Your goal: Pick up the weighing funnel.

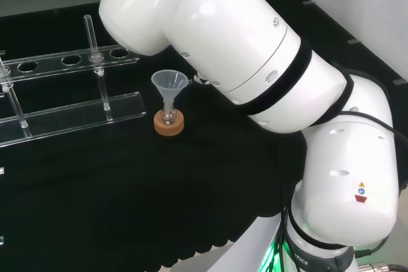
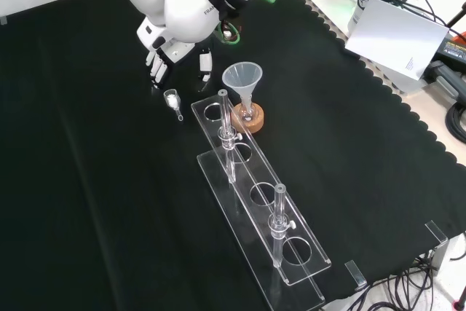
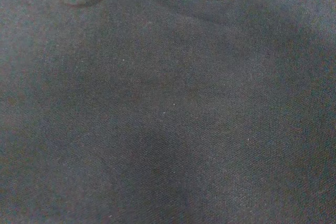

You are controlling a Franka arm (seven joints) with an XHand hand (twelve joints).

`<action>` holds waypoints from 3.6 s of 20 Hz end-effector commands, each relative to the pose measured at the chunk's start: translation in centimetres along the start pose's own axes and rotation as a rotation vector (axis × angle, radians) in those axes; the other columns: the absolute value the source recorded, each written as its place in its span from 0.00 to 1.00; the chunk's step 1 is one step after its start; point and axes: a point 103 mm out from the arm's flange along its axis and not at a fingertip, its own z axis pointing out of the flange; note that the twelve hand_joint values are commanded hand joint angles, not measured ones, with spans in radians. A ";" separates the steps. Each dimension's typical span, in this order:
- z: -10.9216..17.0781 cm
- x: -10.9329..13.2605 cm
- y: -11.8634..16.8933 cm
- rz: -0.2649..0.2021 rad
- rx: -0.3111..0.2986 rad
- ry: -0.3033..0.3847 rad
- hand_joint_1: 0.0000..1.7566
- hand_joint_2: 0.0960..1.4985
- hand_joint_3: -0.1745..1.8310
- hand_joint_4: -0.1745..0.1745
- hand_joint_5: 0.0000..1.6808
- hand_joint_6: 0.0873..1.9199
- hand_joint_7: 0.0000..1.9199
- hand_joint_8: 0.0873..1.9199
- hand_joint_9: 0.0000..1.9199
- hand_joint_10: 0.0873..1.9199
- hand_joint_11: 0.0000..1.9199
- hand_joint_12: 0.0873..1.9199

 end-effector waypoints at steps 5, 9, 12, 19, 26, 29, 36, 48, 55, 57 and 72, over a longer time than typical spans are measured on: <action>0.6 -0.4 0.6 0.004 0.008 0.002 0.47 0.41 0.34 0.39 0.35 0.02 0.21 0.33 0.37 0.25 0.22 0.67; 1.2 -1.0 1.4 0.000 0.026 0.011 0.47 0.41 0.34 0.39 0.35 0.03 0.21 0.33 0.37 0.25 0.22 0.67; 1.5 -1.4 1.7 0.003 0.024 0.010 0.47 0.41 0.34 0.40 0.35 0.03 0.21 0.33 0.37 0.25 0.22 0.67; 1.6 -1.5 1.7 0.005 0.032 0.014 0.47 0.41 0.34 0.41 0.36 0.04 0.21 0.33 0.37 0.25 0.22 0.67; 2.2 -1.6 2.1 -0.001 0.038 0.007 0.47 0.41 0.34 0.42 0.37 0.05 0.22 0.33 0.37 0.25 0.22 0.67; 2.3 -1.7 2.2 0.002 0.038 0.005 0.47 0.41 0.34 0.43 0.38 0.06 0.22 0.33 0.37 0.25 0.22 0.67; 2.8 -1.9 2.7 -0.003 0.030 0.007 0.47 0.41 0.35 0.44 0.36 0.16 0.23 0.33 0.38 0.25 0.22 0.67; 3.1 -2.0 3.2 0.002 0.036 0.006 0.48 0.41 0.35 0.47 0.35 0.27 0.24 0.33 0.39 0.25 0.23 0.67; 2.9 -2.1 3.7 -0.002 0.018 0.004 0.48 0.42 0.36 0.50 0.38 0.29 0.24 0.34 0.39 0.25 0.23 0.67; 2.9 -2.2 3.8 -0.004 0.014 0.005 0.48 0.42 0.36 0.52 0.40 0.30 0.25 0.34 0.40 0.25 0.24 0.67; 3.0 -1.8 4.0 -0.006 0.018 0.002 0.49 0.43 0.37 0.60 0.50 0.34 0.27 0.34 0.42 0.25 0.25 0.66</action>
